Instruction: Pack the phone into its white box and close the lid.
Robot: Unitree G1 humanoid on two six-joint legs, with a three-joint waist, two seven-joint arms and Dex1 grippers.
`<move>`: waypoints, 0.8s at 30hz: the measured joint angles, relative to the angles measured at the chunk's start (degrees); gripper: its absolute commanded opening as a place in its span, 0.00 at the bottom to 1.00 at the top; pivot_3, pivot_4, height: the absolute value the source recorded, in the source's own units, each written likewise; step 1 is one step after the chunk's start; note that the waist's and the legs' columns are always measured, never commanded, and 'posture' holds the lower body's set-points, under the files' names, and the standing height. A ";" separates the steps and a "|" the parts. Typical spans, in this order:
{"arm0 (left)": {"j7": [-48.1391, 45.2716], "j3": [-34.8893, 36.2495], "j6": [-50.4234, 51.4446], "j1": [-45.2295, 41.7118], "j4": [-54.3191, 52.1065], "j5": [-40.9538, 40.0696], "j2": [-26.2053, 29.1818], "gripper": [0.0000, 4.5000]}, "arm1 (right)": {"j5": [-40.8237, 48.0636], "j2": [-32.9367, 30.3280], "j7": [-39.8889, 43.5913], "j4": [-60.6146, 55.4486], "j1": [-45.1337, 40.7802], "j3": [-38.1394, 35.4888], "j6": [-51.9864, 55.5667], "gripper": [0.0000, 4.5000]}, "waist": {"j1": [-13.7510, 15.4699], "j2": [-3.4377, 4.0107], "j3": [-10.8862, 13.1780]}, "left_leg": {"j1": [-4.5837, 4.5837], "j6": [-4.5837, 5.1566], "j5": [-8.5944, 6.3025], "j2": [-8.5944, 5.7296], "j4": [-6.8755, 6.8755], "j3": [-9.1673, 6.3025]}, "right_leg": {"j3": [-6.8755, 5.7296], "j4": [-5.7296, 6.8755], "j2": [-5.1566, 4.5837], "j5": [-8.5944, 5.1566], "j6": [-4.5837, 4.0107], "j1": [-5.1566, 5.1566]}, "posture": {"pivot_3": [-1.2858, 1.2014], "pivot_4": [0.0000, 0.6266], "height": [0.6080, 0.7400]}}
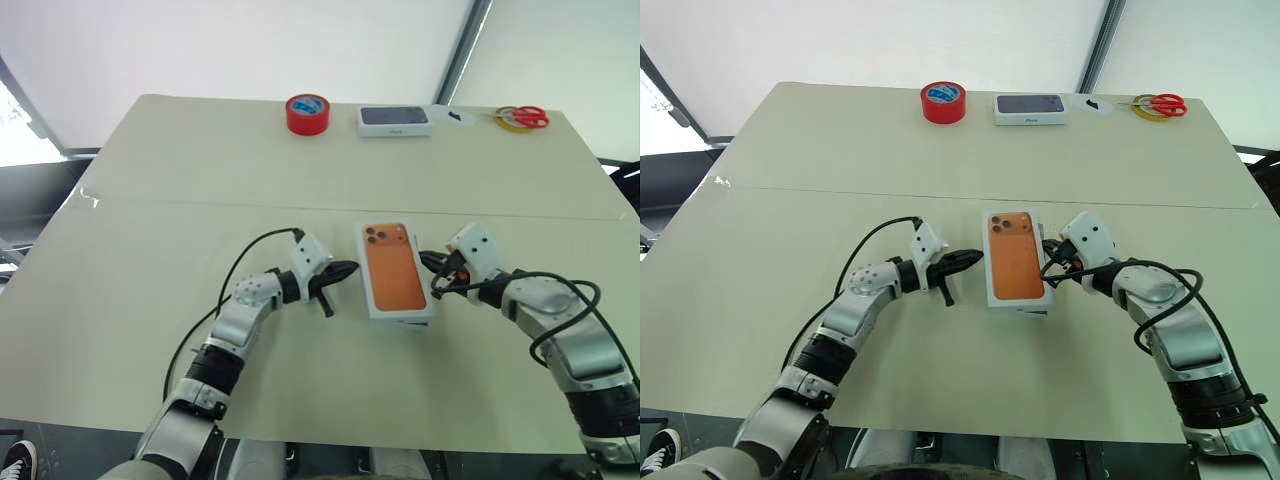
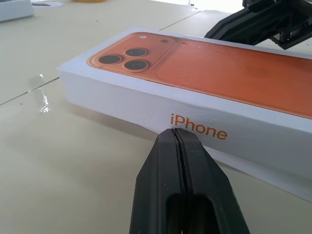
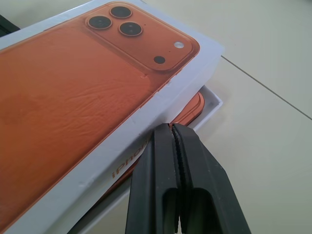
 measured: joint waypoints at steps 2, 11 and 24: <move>-0.01 -0.02 -0.80 -0.30 0.96 0.51 -0.50 0.00 | -0.41 -0.01 0.24 -0.01 0.82 -0.40 -0.04 0.02 | 0.13 0.00 0.00 | -0.01 0.00 0.00 0.00 0.01 -0.01 | 0.00 0.00 0.00 0.00 0.00 0.01 | 0.52 0.24 0.92; -0.11 0.01 -1.84 -2.14 3.89 0.90 -2.26 0.00 | -1.75 -0.09 1.27 -0.18 3.68 -2.19 -0.22 0.02 | -0.02 0.00 0.00 | -0.05 0.03 -0.02 0.00 0.10 0.01 | 0.00 0.02 0.00 0.01 0.02 -0.03 | 0.52 0.24 0.92; 0.59 2.83 0.85 -1.80 1.42 -1.92 -2.35 0.00 | -0.78 1.77 2.39 0.50 1.77 -7.80 -2.20 0.02 | 0.00 -0.01 0.02 | -0.10 0.02 -0.01 0.00 0.15 -0.01 | 0.00 0.06 -0.01 0.01 0.03 -0.06 | 0.52 0.24 0.92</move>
